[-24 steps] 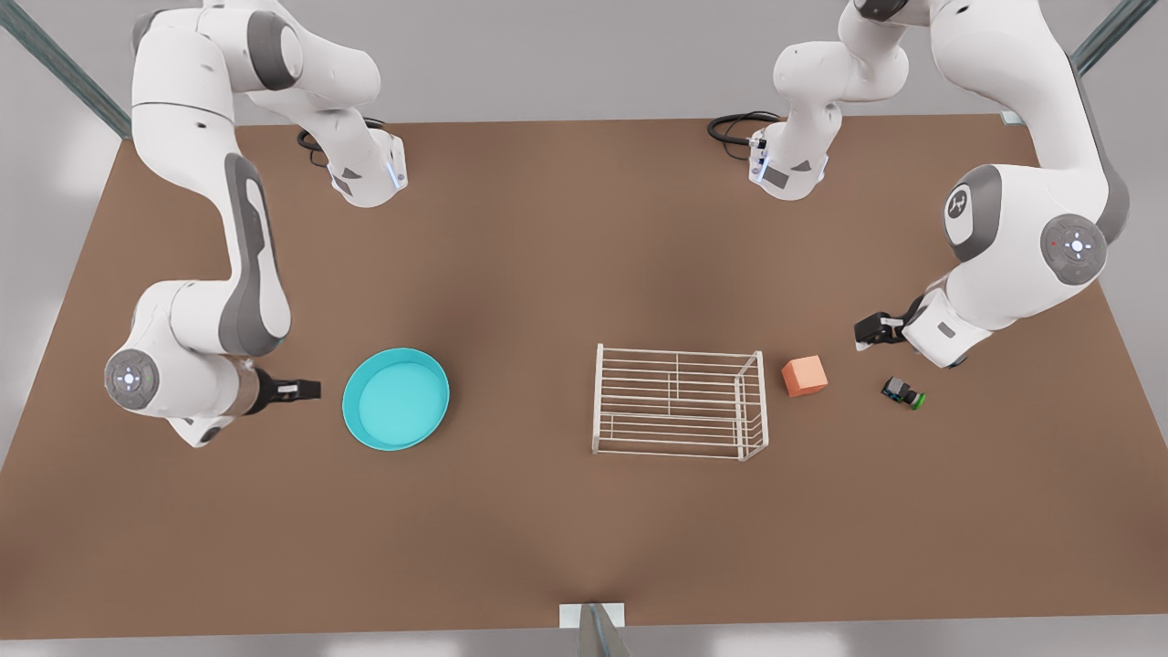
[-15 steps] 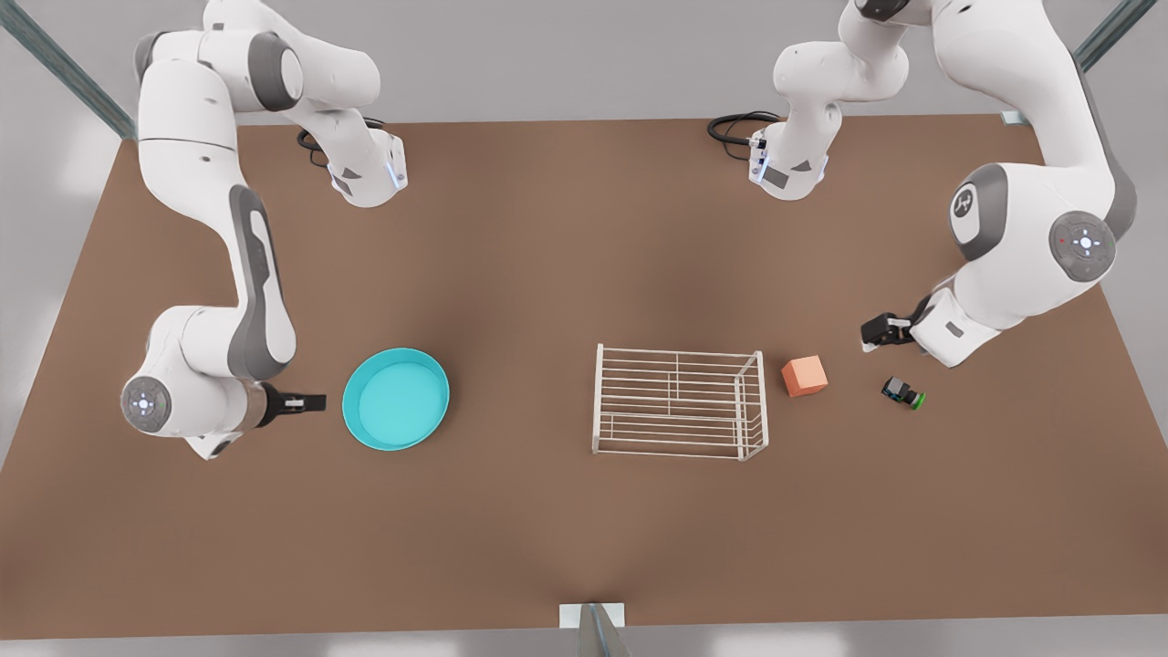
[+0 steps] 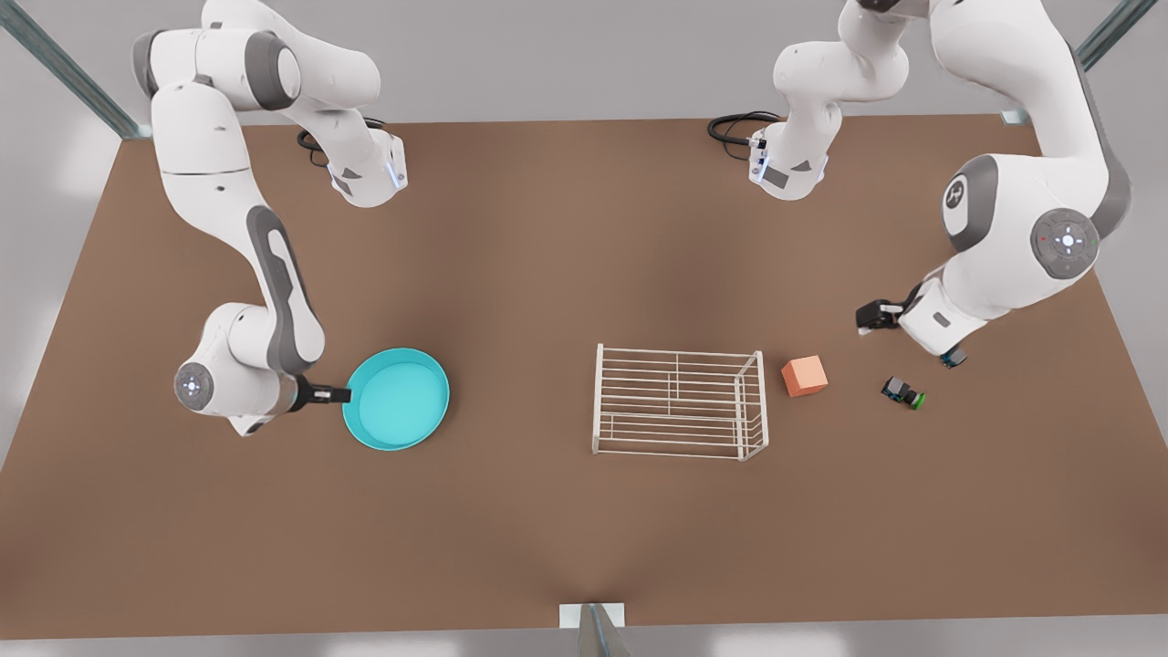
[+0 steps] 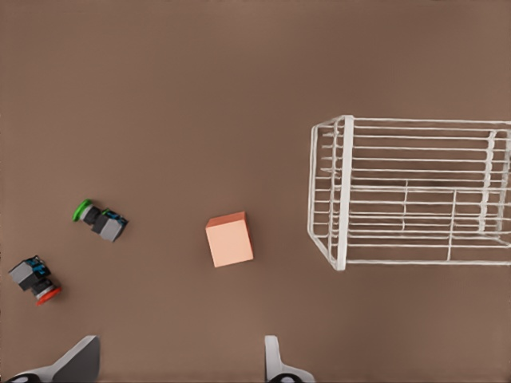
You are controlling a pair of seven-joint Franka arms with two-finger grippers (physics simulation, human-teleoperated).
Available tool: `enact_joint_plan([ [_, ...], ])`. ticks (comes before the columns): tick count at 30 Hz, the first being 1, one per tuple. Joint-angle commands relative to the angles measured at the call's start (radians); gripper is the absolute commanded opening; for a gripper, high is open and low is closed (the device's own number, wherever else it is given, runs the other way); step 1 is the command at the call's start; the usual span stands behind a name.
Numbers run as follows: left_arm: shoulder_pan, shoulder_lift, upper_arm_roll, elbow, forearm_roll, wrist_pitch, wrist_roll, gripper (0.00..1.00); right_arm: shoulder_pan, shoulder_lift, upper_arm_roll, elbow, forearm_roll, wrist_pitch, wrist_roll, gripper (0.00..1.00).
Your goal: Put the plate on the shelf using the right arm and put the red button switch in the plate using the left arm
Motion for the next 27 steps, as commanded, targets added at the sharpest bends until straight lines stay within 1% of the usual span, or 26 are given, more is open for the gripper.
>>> enact_joint_plan([
  [1,0.003,-0.008,0.001,0.022,0.002,-0.088,-0.016,1.0,0.0,0.012,0.0,0.002,0.034,0.082,0.003,1.0],
  [2,0.005,-0.008,0.004,0.027,0.002,-0.092,-0.016,1.0,0.005,0.015,0.002,0.002,0.066,0.095,0.009,0.99],
  [6,0.003,-0.006,-0.002,0.027,0.005,-0.092,-0.043,1.0,0.011,0.043,0.003,0.0,0.065,0.082,0.012,1.0],
  [9,0.006,-0.006,0.005,0.024,0.005,-0.093,-0.045,1.0,0.011,0.065,0.002,0.009,0.06,0.084,0.004,0.98],
  [11,0.011,-0.005,0.007,0.024,0.005,-0.092,-0.048,1.0,0.011,0.071,0.002,0.009,0.059,0.084,0.007,0.92],
  [14,0.012,-0.005,0.007,0.022,0.005,-0.093,-0.048,1.0,0.011,0.08,0.002,0.009,0.059,0.082,0.009,0.79],
  [16,0.011,-0.006,0.001,0.022,0.003,-0.136,-0.048,1.0,0.011,0.083,0.002,0.009,0.06,0.081,0.009,0.75],
  [19,0.011,-0.003,0.002,0.024,0.005,-0.134,-0.05,1.0,0.013,0.094,0.003,0.009,0.06,0.079,0.004,0.69],
  [20,0.011,-0.003,0.005,0.024,0.005,-0.135,-0.05,1.0,0.013,0.094,0.003,0.009,0.06,0.078,0.009,0.64],
  [22,0.011,-0.005,0.004,0.024,0.005,-0.136,-0.059,1.0,0.013,0.094,0.006,0.011,0.065,0.062,0.01,0.59],
  [23,0.011,-0.005,0.004,0.024,0.005,-0.136,-0.06,1.0,0.013,0.094,0.009,0.012,0.066,0.041,0.012,0.59],
  [27,0.009,0.003,0.001,0.024,0.006,-0.128,-0.082,1.0,0.013,0.094,0.011,0.014,0.065,0.041,0.013,0.53],
])
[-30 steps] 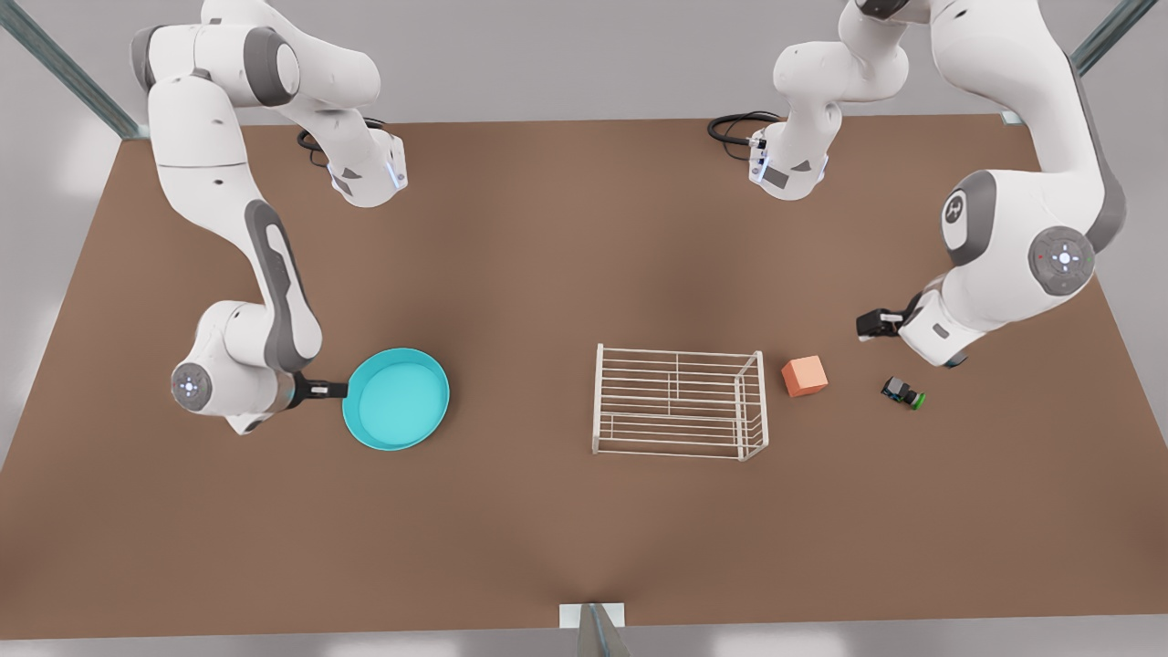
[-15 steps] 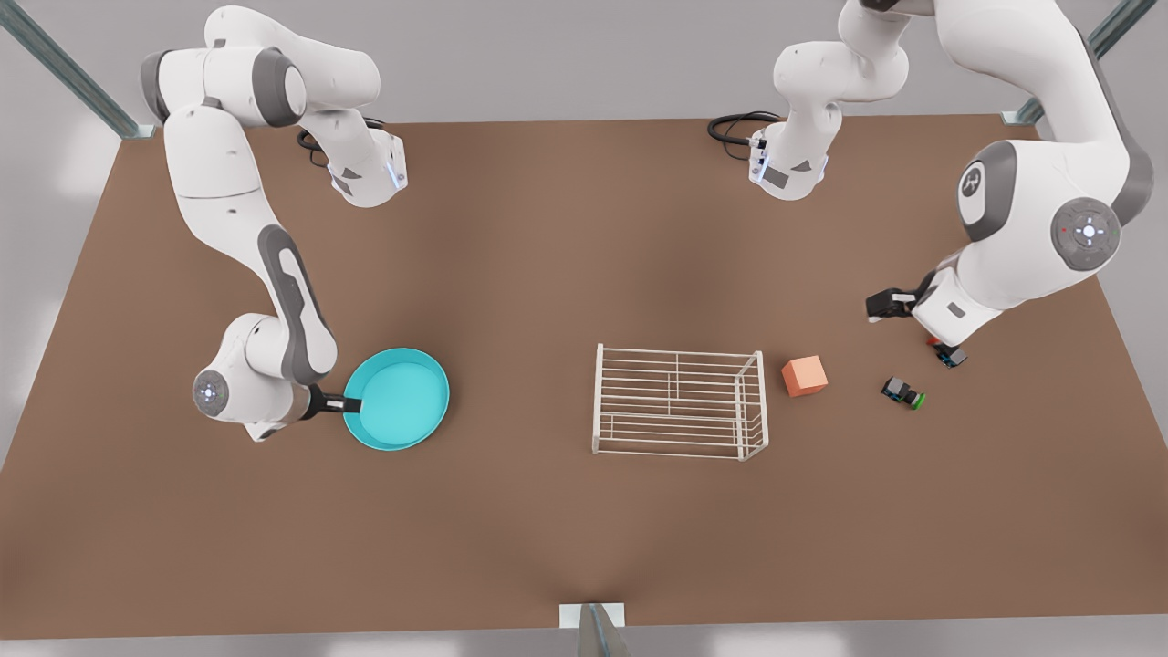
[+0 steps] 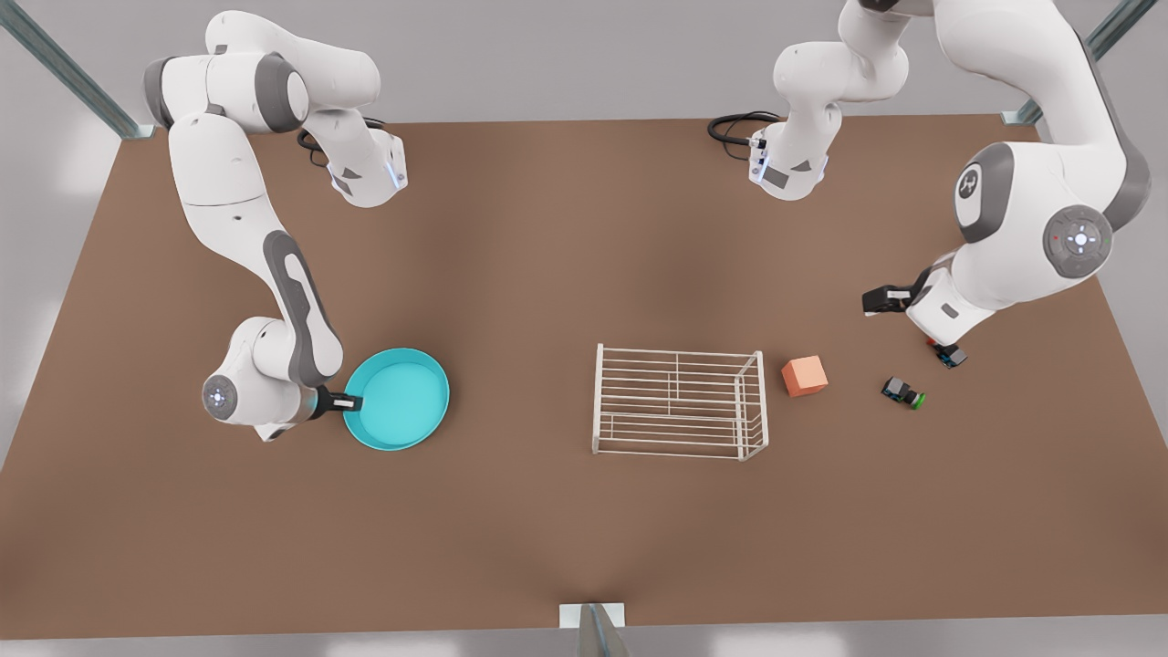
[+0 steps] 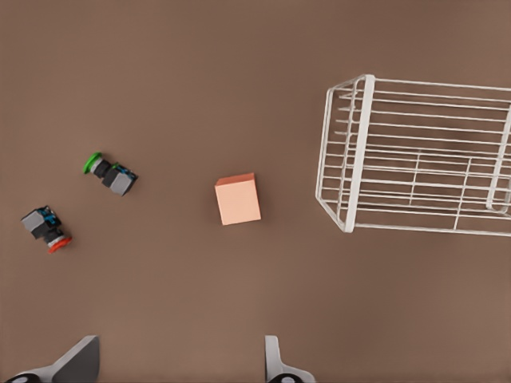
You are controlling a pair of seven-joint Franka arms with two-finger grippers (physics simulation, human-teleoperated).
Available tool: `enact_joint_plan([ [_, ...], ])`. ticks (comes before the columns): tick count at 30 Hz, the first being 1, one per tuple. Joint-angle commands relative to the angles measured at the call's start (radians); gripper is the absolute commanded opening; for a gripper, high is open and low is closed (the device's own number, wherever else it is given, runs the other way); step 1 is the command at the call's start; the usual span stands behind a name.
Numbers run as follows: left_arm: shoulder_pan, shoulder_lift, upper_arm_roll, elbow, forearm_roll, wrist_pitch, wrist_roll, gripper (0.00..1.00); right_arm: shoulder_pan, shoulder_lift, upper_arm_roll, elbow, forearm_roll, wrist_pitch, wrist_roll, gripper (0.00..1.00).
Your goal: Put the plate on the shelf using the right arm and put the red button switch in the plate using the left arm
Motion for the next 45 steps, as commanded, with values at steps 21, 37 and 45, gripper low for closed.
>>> enact_joint_plan([
  [21,0.005,0.033,0.007,-0.027,0.05,0.104,-0.039,1.0,-0.005,-0.025,0.0,0.019,-0.007,-0.068,-0.051,0.23],
  [37,0.01,0.033,0.007,-0.027,0.05,0.109,-0.039,1.0,-0.005,-0.156,0.002,0.046,0.006,-0.222,-0.098,0.22],
  [45,0.016,0.035,0.01,-0.032,0.052,0.11,-0.039,1.0,-0.002,-0.191,0.043,0.123,0.138,-0.419,-0.091,0.21],
])
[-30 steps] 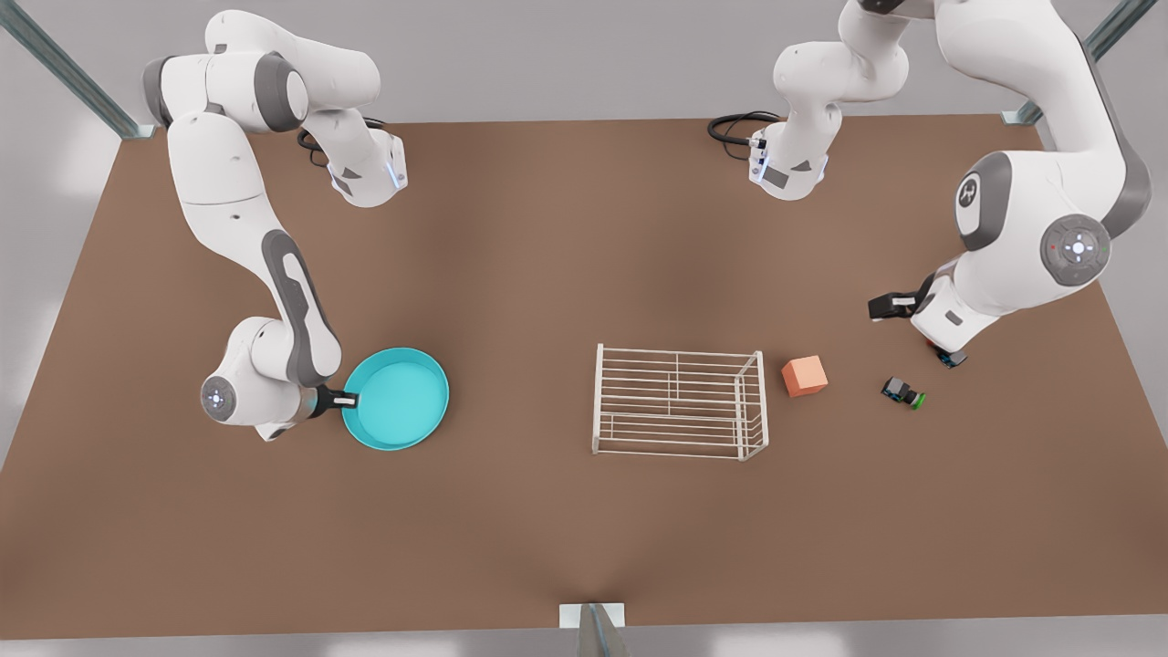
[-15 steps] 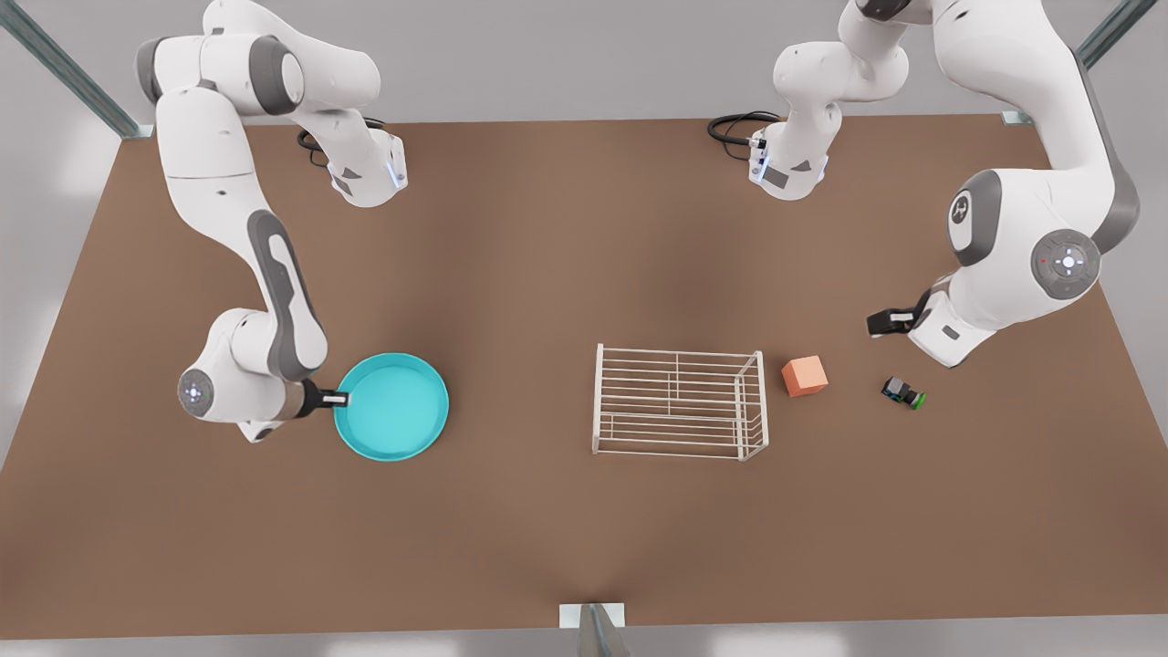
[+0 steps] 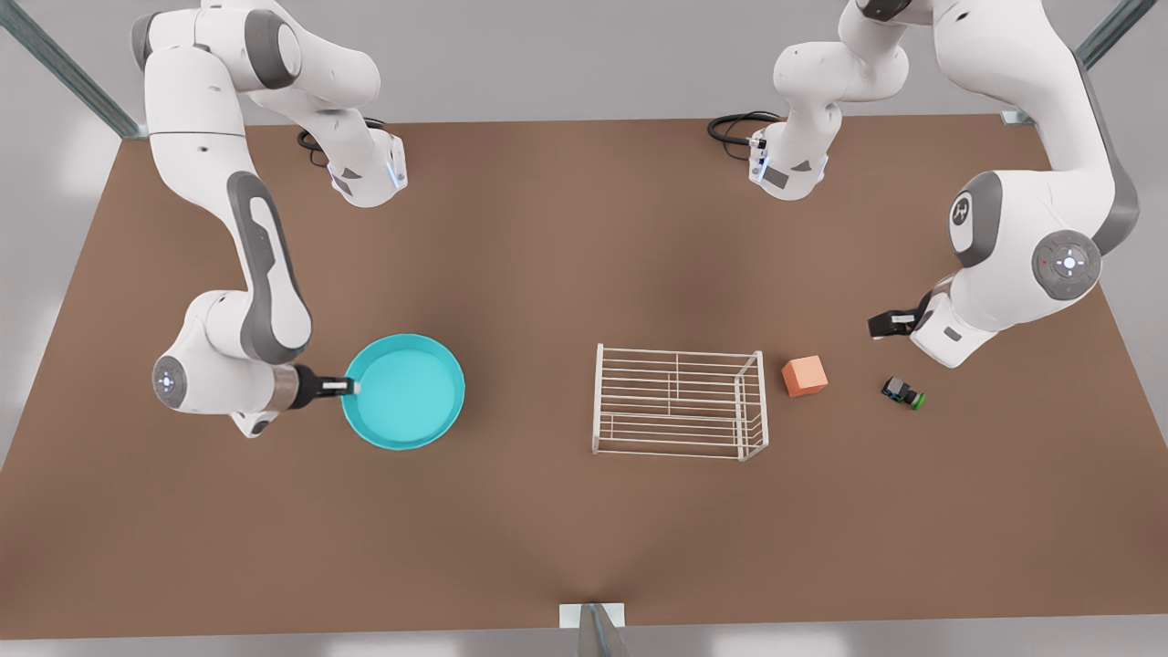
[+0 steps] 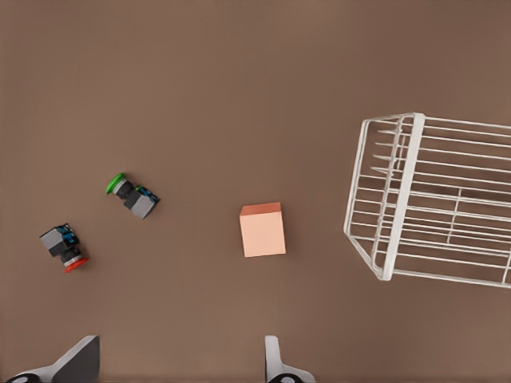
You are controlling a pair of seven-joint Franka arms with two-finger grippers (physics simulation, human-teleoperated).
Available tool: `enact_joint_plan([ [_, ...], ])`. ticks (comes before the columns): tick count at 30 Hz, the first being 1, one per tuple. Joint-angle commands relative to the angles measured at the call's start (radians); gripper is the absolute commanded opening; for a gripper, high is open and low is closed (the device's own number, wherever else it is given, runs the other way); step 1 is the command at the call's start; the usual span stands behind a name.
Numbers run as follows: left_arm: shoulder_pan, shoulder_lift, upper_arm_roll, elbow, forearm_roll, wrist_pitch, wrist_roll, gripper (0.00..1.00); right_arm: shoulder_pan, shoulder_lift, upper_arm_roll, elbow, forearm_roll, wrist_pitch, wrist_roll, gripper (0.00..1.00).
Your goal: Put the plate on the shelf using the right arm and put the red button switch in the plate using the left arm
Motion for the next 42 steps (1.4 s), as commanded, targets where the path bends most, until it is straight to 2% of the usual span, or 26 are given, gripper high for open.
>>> enact_joint_plan([
  [1,0.011,-0.001,0.0,0.0,0.001,0.005,-0.004,1.0,0.001,-0.005,0.014,0.018,0.052,-0.133,-0.008,0.21],
  [5,0.081,0.108,0.004,-0.064,0.059,0.291,-0.053,1.0,0.001,-0.018,0.078,0.069,0.057,-0.197,0.043,0.21],
  [9,0.066,0.175,0.001,-0.084,0.058,0.334,-0.205,1.0,0.003,-0.03,0.146,0.097,0.114,-0.225,0.092,0.21],
  [13,0.182,0.188,0.001,-0.15,-0.001,0.416,-0.105,1.0,0.029,-0.024,0.207,0.13,0.173,-0.211,0.199,0.21],
  [17,0.248,0.195,0.003,-0.182,0.007,0.45,0.174,1.0,0.125,0.036,0.209,0.244,0.189,-0.202,0.351,0.21],
  [19,0.303,0.197,0.004,-0.184,0.009,0.483,0.434,1.0,0.154,0.074,0.207,0.308,0.187,-0.2,0.4,0.21],
  [22,0.374,0.225,0.008,-0.201,0.01,0.546,0.559,1.0,0.193,0.117,0.209,0.344,0.238,-0.095,0.453,0.21],
  [23,0.405,0.217,0.012,-0.265,-0.002,0.638,0.527,1.0,0.21,0.136,0.207,0.373,0.239,-0.081,0.459,0.21],
  [27,0.431,0.218,0.012,-0.271,-0.04,0.654,0.076,1.0,0.256,0.2,0.207,0.432,0.272,0.017,0.48,0.2],
  [31,0.501,0.22,0.018,-0.334,-0.039,0.666,0.075,1.0,0.317,0.266,0.206,0.474,0.278,0.14,0.503,0.2],
  [36,0.518,0.258,0.026,-0.465,-0.039,0.914,0.061,1.0,0.394,0.291,0.203,0.471,0.282,0.198,0.525,0.2],
  [42,0.537,0.298,0.026,-0.472,-0.037,0.991,0.033,1.0,0.47,0.327,0.203,0.474,0.301,0.323,0.563,0.2],
])
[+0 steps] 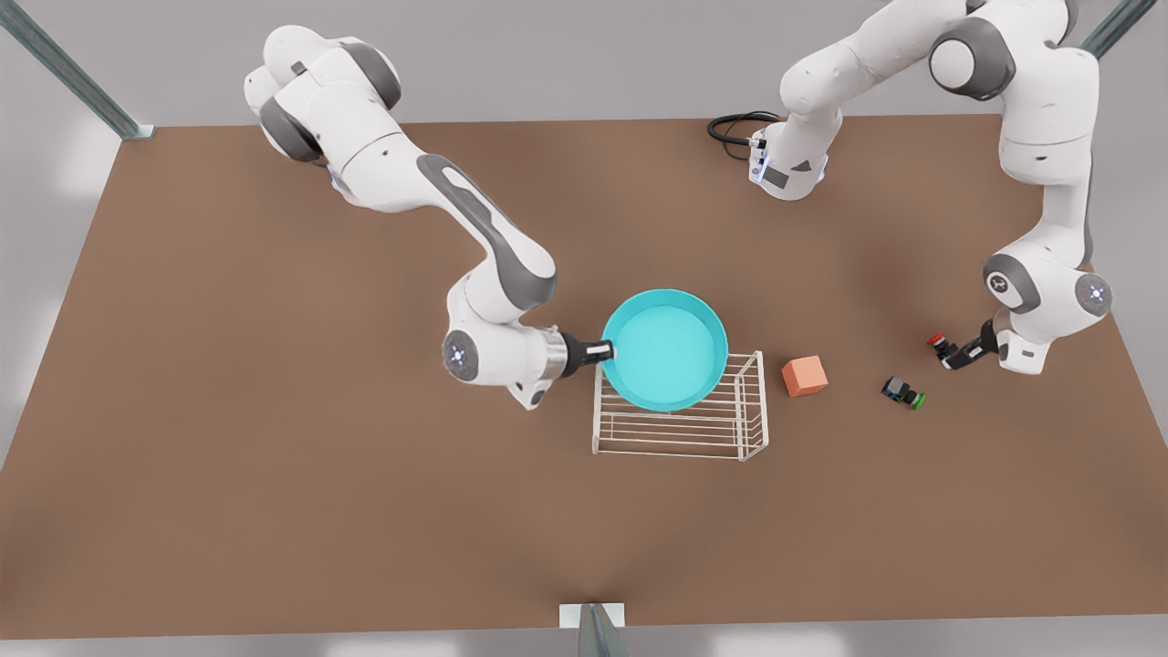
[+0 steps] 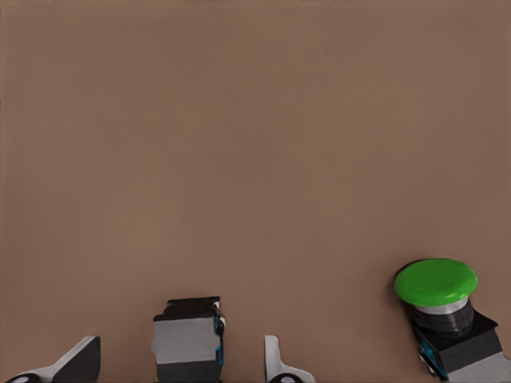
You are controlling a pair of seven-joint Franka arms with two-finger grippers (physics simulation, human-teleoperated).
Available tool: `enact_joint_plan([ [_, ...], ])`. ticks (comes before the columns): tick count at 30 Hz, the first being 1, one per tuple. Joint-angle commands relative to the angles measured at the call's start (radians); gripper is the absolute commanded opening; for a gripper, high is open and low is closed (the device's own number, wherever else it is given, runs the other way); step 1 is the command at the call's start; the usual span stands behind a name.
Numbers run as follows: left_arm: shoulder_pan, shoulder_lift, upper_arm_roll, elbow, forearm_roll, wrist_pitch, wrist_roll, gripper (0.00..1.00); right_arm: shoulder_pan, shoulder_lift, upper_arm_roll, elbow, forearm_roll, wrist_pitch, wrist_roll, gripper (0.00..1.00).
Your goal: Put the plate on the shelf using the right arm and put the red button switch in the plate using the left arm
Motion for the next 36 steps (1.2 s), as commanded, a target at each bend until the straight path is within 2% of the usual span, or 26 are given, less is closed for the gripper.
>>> enact_joint_plan([
  [1,0.0,0.01,0.0,0.0,0.002,0.102,-0.06,1.0,0.01,0.009,-0.001,0.006,-0.005,0.133,0.166,0.2],
  [8,0.002,0.07,0.0,-0.002,0.004,0.18,-0.058,1.0,0.035,0.06,-0.01,0.047,-0.005,0.21,0.174,0.2],
  [9,0.002,0.068,0.002,-0.002,0.004,0.18,-0.054,0.98,0.043,0.073,-0.013,0.063,-0.005,0.216,0.174,0.2],
  [10,0.0,0.061,0.002,-0.002,0.005,0.176,-0.049,0.63,0.044,0.074,-0.017,0.066,-0.005,0.217,0.182,0.2],
  [11,0.0,0.041,0.006,-0.011,0.011,0.165,-0.046,0.58,0.044,0.072,-0.016,0.064,-0.005,0.217,0.186,0.25],
  [12,0.0,0.006,0.006,-0.042,0.014,0.156,-0.046,0.58,0.046,0.066,-0.014,0.063,0.001,0.217,0.185,0.78],
  [13,0.0,0.001,0.006,-0.049,0.014,0.156,-0.046,0.58,0.044,0.052,-0.014,0.058,0.004,0.216,0.182,1.0],
  [14,0.0,0.001,0.006,-0.049,0.014,0.156,-0.046,0.56,0.043,0.026,-0.014,0.046,0.004,0.214,0.182,1.0],
  [15,0.0,-0.001,0.006,-0.049,0.014,0.154,-0.046,0.48,0.038,-0.04,-0.016,0.009,0.003,0.205,0.18,1.0],
  [16,0.0,-0.001,0.006,-0.049,0.014,0.154,-0.046,0.44,0.027,-0.167,-0.045,-0.065,-0.01,0.167,0.18,1.0],
  [17,-0.001,0.001,0.006,-0.049,0.014,0.154,-0.048,0.42,0.032,-0.281,-0.132,-0.072,-0.054,-0.002,0.182,1.0],
  [18,-0.001,0.002,0.006,-0.048,0.014,0.156,-0.051,0.42,0.027,-0.354,-0.191,-0.071,-0.169,-0.161,0.174,1.0],
  [19,-0.003,0.012,0.006,-0.048,0.014,0.156,-0.052,0.43,0.026,-0.361,-0.26,-0.065,-0.394,-0.361,0.131,1.0],
  [20,-0.003,0.022,0.006,-0.048,0.014,0.157,-0.054,0.44,0.024,-0.359,-0.326,-0.065,-0.603,-0.422,0.022,1.0],
  [22,-0.001,0.038,0.006,-0.046,0.014,0.163,-0.052,0.45,-0.046,-0.341,-0.343,-0.063,-0.767,-0.428,-0.252,1.0],
  [24,-0.001,0.039,0.006,-0.045,0.014,0.163,-0.054,0.45,-0.174,-0.324,-0.344,-0.065,-0.764,-0.451,-0.479,1.0],
  [26,-0.006,0.013,0.006,-0.04,0.014,0.154,-0.052,0.45,-0.188,-0.328,-0.337,-0.063,-0.761,-0.527,-0.492,1.0],
  [30,-0.059,-0.041,0.002,0.092,0.016,-0.1,-0.054,0.45,-0.189,-0.327,-0.337,-0.065,-0.761,-0.553,-0.501,1.0],
  [32,-0.124,-0.041,-0.003,0.217,0.014,-0.232,-0.081,0.45,-0.189,-0.327,-0.337,-0.065,-0.761,-0.553,-0.501,1.0],
  [34,-0.21,-0.042,-0.005,0.274,0.007,-0.263,-0.143,0.45,-0.188,-0.327,-0.337,-0.062,-0.761,-0.553,-0.5,1.0],
  [36,-0.323,-0.042,-0.015,0.383,0.004,-0.402,-0.278,0.45,-0.188,-0.327,-0.337,-0.059,-0.76,-0.553,-0.498,1.0],
])
